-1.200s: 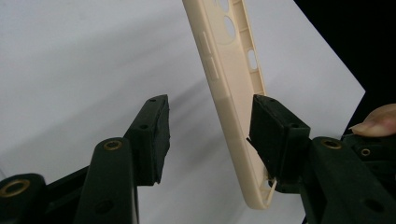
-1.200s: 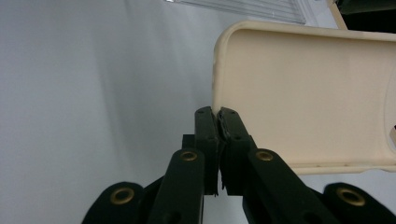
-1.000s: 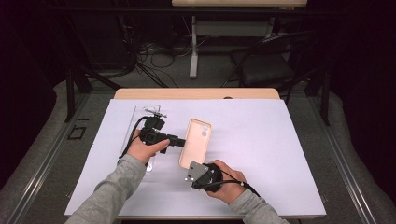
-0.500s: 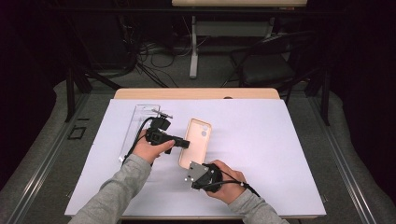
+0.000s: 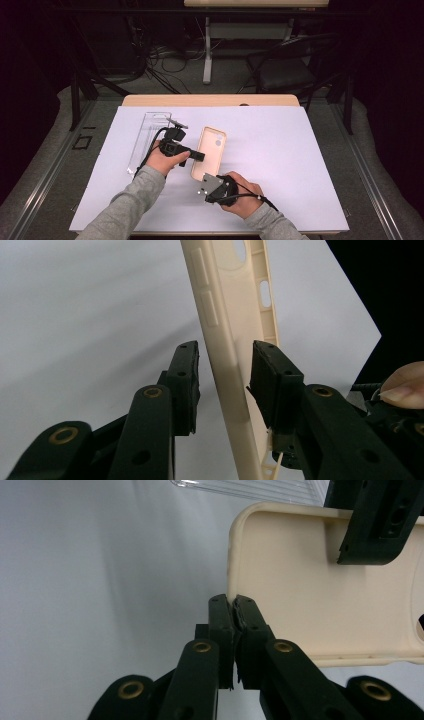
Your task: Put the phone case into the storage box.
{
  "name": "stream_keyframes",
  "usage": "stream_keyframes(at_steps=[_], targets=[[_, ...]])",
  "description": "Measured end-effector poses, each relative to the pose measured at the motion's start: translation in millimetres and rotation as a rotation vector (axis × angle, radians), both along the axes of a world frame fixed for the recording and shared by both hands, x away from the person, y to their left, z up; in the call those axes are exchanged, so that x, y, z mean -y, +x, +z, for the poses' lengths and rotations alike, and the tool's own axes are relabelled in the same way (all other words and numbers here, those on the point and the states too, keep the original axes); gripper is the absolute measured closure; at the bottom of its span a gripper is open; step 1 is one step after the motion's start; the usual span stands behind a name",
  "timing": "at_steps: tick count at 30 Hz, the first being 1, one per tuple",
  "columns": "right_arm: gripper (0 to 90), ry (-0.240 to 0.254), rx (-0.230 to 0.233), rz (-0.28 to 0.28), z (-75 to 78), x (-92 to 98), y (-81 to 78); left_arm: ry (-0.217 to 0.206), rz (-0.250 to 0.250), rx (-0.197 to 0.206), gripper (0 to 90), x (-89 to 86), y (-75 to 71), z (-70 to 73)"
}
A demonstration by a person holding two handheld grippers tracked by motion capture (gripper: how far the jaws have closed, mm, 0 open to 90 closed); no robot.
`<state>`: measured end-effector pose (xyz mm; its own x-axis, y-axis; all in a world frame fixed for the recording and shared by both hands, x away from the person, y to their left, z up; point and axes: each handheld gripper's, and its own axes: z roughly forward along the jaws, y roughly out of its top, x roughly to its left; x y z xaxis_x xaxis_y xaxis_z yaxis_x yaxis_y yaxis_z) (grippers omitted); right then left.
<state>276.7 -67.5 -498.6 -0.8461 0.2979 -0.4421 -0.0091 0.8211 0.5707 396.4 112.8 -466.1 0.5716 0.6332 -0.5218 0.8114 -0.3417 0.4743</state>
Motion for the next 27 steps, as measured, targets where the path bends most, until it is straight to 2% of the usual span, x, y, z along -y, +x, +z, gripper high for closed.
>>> stream_keyframes(at_steps=[11,27], targets=[[87.8,0.001,0.001,0.001,0.2,0.0,0.0,0.002,0.005,-0.012,68.9,-0.5,1.9,-1.6],[87.8,0.006,-0.005,0.0,-0.6,0.1,0.4,-0.023,0.006,-0.034,75.1,-0.8,3.0,-3.3]])
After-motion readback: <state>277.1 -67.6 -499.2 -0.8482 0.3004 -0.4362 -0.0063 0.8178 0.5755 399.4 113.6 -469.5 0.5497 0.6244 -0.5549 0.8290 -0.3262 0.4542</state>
